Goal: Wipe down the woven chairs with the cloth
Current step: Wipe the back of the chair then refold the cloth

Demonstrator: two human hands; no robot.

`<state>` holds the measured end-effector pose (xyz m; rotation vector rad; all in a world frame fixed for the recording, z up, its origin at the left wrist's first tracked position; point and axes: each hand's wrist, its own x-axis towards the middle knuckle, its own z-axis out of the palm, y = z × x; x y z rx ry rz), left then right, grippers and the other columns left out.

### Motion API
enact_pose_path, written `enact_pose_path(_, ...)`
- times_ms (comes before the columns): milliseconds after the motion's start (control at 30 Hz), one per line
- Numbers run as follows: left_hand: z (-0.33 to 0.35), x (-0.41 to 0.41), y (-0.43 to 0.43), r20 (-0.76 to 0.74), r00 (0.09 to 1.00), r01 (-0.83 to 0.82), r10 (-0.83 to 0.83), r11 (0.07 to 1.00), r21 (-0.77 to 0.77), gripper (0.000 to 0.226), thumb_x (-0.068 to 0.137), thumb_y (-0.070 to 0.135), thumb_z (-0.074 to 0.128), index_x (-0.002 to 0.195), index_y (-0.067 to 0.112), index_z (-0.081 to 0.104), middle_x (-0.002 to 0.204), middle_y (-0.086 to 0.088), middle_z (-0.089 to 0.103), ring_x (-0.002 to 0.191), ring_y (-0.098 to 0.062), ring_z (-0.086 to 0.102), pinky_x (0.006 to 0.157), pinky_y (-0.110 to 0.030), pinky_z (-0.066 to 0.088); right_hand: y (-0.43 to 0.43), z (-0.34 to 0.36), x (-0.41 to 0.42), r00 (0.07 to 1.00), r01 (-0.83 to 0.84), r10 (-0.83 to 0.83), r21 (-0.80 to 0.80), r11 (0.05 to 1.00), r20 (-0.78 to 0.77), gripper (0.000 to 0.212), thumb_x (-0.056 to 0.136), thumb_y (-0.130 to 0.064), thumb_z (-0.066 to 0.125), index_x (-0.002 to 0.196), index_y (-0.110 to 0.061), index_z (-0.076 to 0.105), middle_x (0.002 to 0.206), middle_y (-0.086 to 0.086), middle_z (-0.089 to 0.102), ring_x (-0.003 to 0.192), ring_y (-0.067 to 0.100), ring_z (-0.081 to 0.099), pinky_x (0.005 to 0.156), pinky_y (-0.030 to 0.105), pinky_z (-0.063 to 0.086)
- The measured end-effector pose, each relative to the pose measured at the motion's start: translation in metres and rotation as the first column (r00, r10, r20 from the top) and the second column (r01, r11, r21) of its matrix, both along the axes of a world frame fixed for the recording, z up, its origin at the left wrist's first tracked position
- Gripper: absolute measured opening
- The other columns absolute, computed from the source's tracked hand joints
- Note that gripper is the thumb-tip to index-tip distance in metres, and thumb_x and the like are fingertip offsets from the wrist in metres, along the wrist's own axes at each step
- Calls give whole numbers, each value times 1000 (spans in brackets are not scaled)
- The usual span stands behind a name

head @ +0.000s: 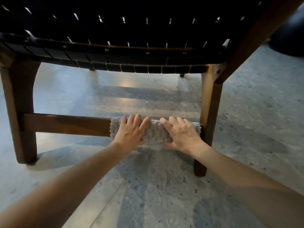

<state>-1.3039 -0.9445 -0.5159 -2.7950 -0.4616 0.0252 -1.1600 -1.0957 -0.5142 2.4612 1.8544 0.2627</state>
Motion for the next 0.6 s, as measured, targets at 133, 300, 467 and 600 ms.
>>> enact_pose_path(133,-4,26,-27,9,1000,16,-16,999,-35,77,91,51,47,144,16,3,133,-11,26,120,-30,32,102,-45,25,-24,-5,10,989,138,-137,-14,990,61,73,82,-37,67,135,-22,18,113,7,44,99,24,47,89,36,40)
enact_pose_path(300,-4,31,-28,1,995,101,-102,995,22,77,94,54,40,146,11,2,135,-12,29,119,-30,35,99,-43,30,-28,-5,5,976,195,-189,-51,979,105,71,84,-11,61,130,-18,7,114,10,41,101,25,46,97,38,38)
enact_pose_path(467,-5,25,-11,-16,981,192,-192,974,121,71,98,43,41,141,12,-7,130,-10,34,112,-27,41,92,-37,37,-21,1,3,954,219,-205,-42,975,217,57,77,-15,65,123,-14,30,99,7,53,84,23,55,77,35,46)
enact_pose_path(600,-8,24,-8,13,980,195,-198,973,126,68,95,46,43,140,12,4,125,-8,40,107,-25,45,91,-37,39,-12,2,-1,946,294,-270,-127,947,180,59,78,-18,64,129,-14,36,109,9,49,94,27,52,79,37,41)
